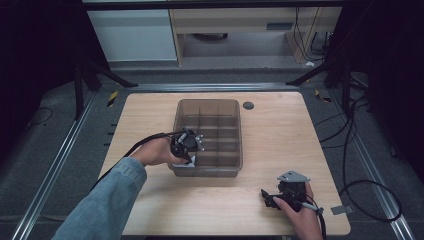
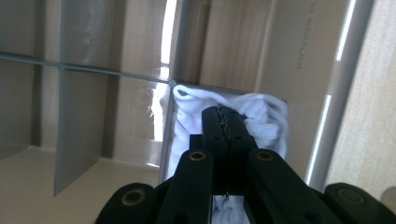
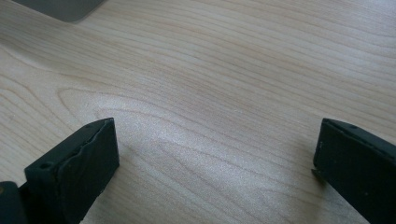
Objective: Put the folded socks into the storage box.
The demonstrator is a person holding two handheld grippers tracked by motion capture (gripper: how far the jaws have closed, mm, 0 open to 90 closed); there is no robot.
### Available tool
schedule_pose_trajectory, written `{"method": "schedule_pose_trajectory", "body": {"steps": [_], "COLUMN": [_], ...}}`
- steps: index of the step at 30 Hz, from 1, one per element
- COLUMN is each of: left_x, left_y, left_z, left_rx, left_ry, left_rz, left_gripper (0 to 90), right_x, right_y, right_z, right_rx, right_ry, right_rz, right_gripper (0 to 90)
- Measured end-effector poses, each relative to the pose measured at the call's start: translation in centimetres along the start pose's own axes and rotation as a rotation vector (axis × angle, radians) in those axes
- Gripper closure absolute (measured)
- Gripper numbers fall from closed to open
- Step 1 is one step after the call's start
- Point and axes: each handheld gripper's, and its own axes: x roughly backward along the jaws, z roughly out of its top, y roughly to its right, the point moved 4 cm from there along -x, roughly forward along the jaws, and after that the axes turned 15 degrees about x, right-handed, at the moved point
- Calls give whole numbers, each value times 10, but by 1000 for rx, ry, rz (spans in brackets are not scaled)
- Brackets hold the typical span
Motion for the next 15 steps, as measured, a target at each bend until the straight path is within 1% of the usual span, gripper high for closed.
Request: {"method": "schedule_pose_trajectory", "body": {"steps": [4, 5, 9, 12, 15], "left_x": [-10, -12, -14, -19, -22], "left_y": [0, 1, -2, -1, -1], "left_z": [2, 3, 3, 4, 5], "left_rx": [-9, 0, 9, 11, 13], "left_ry": [-12, -10, -19, -22, -36], "left_rz": [27, 21, 3, 17, 29], "left_gripper": [898, 899, 899, 900, 900], "right_x": [0, 0, 0, 0, 0], "right_y": [0, 0, 0, 0, 0], "right_z": [0, 0, 0, 0, 0], "right_rx": [0, 1, 0, 1, 1], "right_ry": [0, 0, 0, 2, 1], "right_rz": [0, 0, 0, 0, 1], "right_gripper": [3, 3, 3, 3, 3]}}
